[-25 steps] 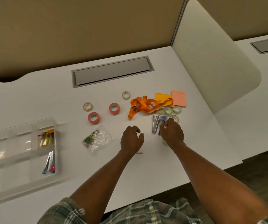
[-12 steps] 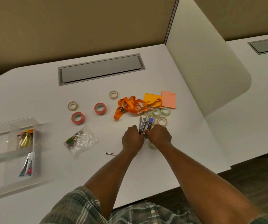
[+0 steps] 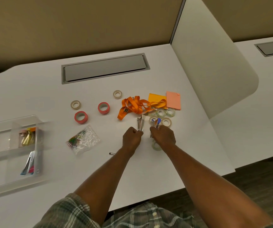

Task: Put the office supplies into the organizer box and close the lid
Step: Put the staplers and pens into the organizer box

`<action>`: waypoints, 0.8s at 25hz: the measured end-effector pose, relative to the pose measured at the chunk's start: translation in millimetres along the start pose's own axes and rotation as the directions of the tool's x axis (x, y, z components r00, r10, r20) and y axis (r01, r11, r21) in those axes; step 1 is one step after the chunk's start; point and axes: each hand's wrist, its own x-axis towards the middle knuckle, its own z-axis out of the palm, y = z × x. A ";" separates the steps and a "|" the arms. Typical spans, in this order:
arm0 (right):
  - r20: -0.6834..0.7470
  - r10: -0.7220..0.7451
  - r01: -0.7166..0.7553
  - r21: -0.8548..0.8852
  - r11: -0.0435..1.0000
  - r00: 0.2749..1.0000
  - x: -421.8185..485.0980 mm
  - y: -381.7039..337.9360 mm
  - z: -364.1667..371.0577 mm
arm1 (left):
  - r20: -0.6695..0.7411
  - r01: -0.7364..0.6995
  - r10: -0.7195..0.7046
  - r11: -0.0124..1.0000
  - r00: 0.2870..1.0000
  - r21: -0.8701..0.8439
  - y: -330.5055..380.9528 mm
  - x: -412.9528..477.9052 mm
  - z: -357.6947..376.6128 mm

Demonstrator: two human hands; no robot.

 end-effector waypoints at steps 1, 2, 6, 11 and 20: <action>0.006 0.007 -0.007 0.106 0.994 1.000 -3.3 -1.8 1.3 | 0.025 0.041 -0.039 0.996 0.999 -0.076 -1.0 -1.7 -6.2; 0.013 0.020 -0.023 0.225 0.974 1.000 -6.7 -4.3 2.9 | 0.042 0.065 -0.061 0.989 0.997 -0.130 -2.2 -3.1 -12.4; 0.171 0.006 -0.114 0.630 0.768 0.985 -20.9 -22.9 15.4 | 0.065 0.061 -0.043 0.949 0.997 -0.309 -8.5 -11.3 -40.9; 0.360 -0.144 -0.280 0.876 0.393 0.922 -48.0 -68.3 41.3 | -0.021 -0.080 0.077 0.949 0.997 -0.305 -23.5 -31.3 -90.0; 0.437 -0.295 -0.237 0.816 0.527 0.850 -107.2 -148.2 107.7 | -0.289 -0.363 0.424 0.900 0.858 0.242 -60.2 -61.3 -197.3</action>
